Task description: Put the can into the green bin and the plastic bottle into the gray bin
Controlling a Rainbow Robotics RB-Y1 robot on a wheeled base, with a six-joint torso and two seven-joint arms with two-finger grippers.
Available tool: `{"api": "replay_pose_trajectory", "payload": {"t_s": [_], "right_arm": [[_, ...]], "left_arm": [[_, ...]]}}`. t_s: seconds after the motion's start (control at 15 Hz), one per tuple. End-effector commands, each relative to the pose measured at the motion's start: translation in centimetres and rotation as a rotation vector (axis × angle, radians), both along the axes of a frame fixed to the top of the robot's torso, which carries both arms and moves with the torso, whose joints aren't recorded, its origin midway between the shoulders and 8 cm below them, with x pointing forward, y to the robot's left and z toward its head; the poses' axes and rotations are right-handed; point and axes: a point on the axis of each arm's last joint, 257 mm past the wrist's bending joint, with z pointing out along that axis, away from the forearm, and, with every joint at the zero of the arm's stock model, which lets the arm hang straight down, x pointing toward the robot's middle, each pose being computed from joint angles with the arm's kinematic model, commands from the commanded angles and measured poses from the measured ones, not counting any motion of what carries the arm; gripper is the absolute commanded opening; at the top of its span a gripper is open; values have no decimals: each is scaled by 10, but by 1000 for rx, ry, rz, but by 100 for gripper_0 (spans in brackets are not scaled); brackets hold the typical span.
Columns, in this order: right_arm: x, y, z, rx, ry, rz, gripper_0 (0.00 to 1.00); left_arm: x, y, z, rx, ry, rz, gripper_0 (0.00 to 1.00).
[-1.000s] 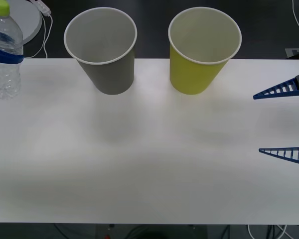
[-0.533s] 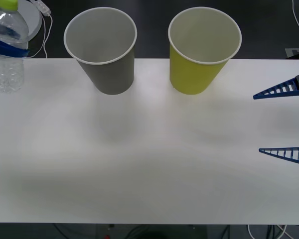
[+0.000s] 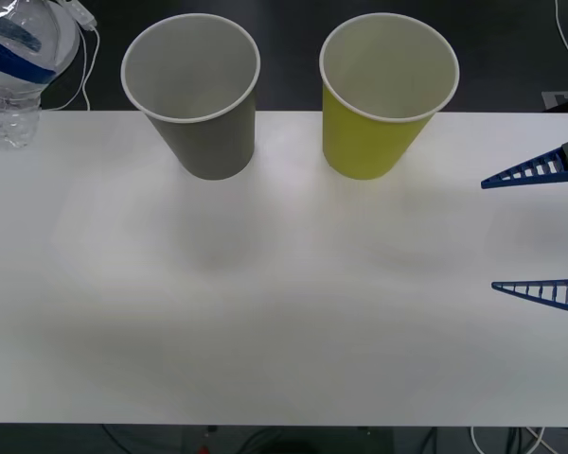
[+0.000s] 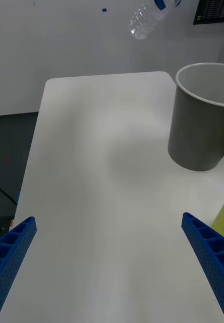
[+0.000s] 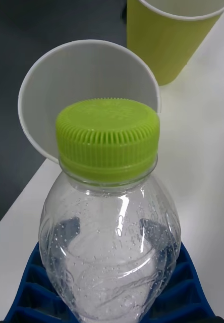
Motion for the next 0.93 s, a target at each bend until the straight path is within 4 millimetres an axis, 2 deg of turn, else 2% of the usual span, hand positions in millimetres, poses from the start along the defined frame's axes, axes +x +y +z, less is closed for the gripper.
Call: {"api": "replay_pose_trajectory", "payload": {"t_s": [0.07,0.4,0.8,0.93], "right_arm": [[0,0,0,0,0,0,100],[0,0,0,0,0,0,100],[0,0,0,0,0,0,100],[0,0,0,0,0,0,100]], "left_arm": [[13,-6,5,18,11,-6,0],[31,-16,18,34,47,-8,0],[57,-37,20,46,58,-5,0],[66,-43,25,98,61,2,0]]}}
